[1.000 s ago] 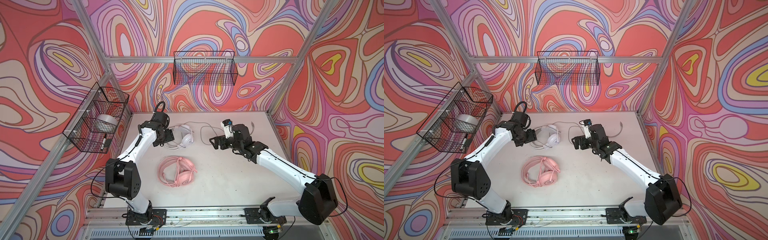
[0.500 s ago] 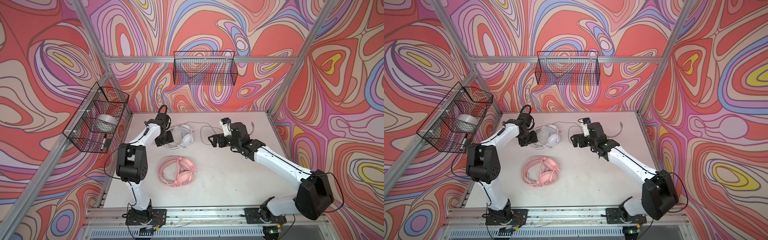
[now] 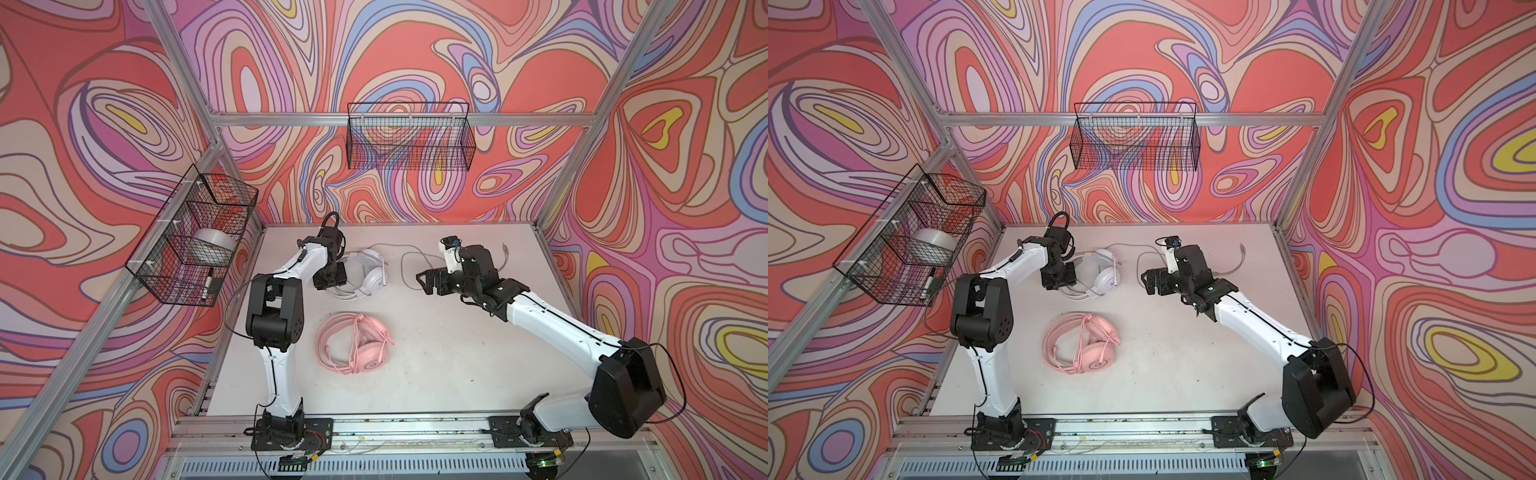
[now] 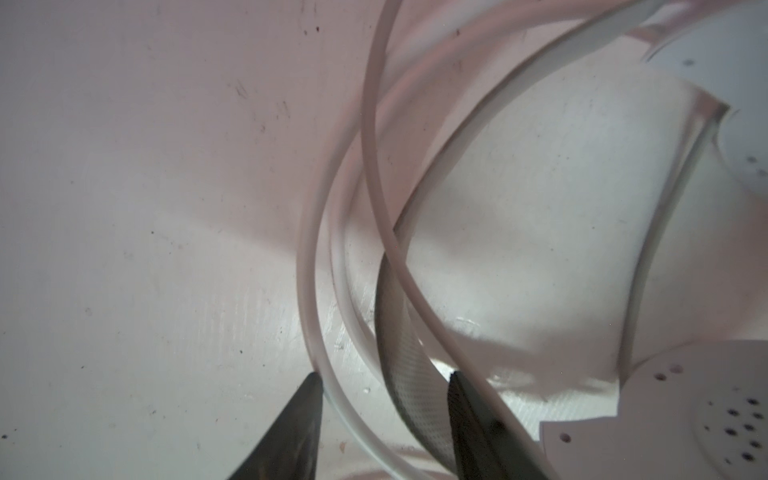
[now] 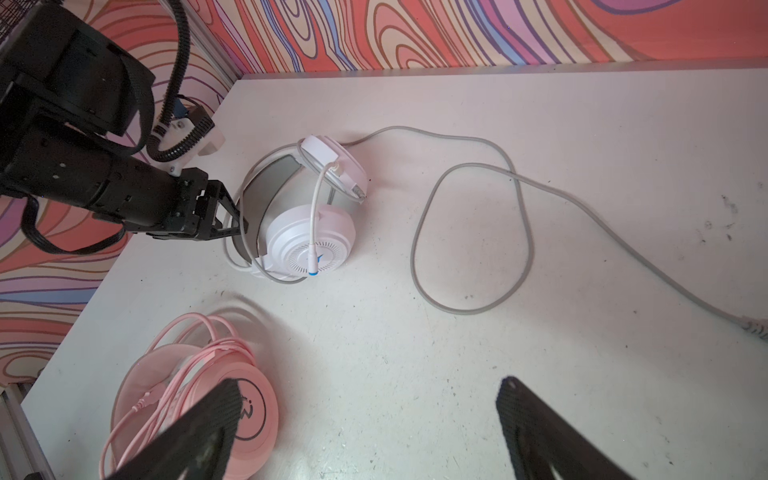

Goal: Wrap the headphones
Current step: 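Close the left gripper on the white headset's headband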

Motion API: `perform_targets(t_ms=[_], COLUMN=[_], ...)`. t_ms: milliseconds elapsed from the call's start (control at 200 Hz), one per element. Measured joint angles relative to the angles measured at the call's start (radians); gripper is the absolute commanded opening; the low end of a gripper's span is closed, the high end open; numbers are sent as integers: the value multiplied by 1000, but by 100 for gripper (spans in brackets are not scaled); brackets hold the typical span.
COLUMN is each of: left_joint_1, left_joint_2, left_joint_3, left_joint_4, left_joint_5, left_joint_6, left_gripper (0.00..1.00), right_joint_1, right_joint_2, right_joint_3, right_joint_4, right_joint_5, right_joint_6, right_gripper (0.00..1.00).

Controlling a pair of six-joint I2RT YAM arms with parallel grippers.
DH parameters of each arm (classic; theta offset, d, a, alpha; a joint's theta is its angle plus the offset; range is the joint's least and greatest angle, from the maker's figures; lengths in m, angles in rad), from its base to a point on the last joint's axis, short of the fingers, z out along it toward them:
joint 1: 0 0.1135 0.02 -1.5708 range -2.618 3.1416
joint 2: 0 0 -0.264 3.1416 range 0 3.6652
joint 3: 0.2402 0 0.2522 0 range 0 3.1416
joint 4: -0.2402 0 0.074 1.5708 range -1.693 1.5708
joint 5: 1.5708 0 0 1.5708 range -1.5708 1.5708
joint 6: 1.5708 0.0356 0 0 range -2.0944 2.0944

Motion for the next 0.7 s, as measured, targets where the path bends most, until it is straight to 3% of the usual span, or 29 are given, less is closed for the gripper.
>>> perform_targets(t_ms=[215, 446, 696], left_joint_1=[2, 4, 5], left_joint_2=[41, 45, 49], left_joint_3=[41, 42, 42], left_joint_4=[-23, -27, -19], left_joint_5=[-29, -46, -45], left_joint_6=[19, 31, 51], left_gripper=[50, 57, 50], right_joint_1=[0, 0, 0], right_joint_2=[0, -1, -22], right_joint_3=[0, -1, -13], right_joint_4=[-4, -3, -3], right_joint_5=[10, 9, 8], right_joint_6=[0, 0, 0], right_gripper=[99, 98, 98])
